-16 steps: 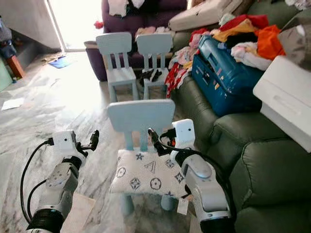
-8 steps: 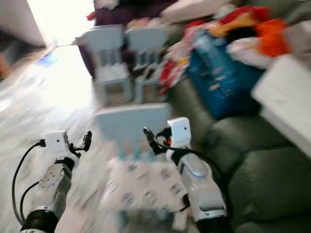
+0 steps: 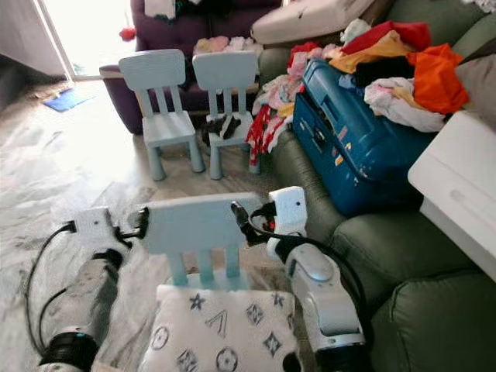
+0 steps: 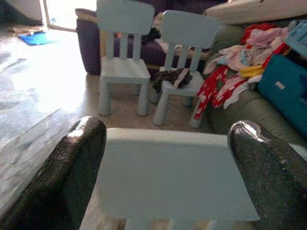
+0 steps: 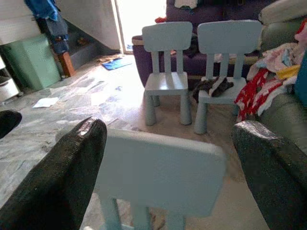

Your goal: Move the pillow to the sofa

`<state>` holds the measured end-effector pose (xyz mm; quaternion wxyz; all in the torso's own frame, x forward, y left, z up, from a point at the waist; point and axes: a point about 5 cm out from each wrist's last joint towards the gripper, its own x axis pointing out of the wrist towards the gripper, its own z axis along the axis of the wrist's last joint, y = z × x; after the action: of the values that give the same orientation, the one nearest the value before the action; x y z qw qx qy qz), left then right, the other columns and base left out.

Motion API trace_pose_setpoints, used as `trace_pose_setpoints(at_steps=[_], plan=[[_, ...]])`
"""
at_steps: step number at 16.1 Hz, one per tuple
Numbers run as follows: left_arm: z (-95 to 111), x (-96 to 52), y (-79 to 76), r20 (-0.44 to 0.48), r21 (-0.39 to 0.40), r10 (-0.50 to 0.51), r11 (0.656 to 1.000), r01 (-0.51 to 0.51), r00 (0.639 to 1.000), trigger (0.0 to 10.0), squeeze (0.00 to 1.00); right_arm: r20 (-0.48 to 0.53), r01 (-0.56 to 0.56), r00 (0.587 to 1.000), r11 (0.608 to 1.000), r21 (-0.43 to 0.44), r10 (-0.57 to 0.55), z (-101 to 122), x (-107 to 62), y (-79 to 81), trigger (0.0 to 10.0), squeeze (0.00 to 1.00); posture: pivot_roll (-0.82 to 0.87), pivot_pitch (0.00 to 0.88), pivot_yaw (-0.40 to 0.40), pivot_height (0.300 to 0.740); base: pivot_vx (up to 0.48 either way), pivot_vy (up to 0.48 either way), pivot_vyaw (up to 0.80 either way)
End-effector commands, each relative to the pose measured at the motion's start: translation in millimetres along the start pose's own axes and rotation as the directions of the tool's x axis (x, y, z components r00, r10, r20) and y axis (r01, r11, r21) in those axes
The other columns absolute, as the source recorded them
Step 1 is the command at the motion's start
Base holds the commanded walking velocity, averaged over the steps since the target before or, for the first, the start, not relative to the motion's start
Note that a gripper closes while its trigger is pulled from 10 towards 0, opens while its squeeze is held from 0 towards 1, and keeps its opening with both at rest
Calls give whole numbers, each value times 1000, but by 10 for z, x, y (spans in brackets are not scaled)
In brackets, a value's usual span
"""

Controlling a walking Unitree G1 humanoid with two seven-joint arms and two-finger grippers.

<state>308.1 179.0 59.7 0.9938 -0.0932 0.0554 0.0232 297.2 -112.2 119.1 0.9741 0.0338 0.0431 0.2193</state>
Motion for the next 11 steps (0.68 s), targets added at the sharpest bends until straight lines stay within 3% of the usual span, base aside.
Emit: trace_pose_setpoints(at_steps=[1,4,7,11], plan=[[-16,-16,29,-8,2,11,1000,-11,1000,10000,0,-4,-10,1000,1000,6,10,3,-9,7,10000,0,-227,5,13,740,0,0,0],[-27,-23,69,-22,30,36,999,-35,999,10000,0,-8,-7,1000,1000,-4,7,1,4,-29,10000,0,-226,5,13,740,0,0,0],[-70,-59,188,-59,79,84,994,-80,995,10000,0,-22,54,998,998,-10,-55,29,13,-249,10000,0,-195,3,12,740,0,0,0],[-159,-164,388,-122,122,126,986,-111,985,10000,0,-88,108,990,994,3,-108,-119,-62,-328,10000,0,-172,10,15,740,0,0,0]])
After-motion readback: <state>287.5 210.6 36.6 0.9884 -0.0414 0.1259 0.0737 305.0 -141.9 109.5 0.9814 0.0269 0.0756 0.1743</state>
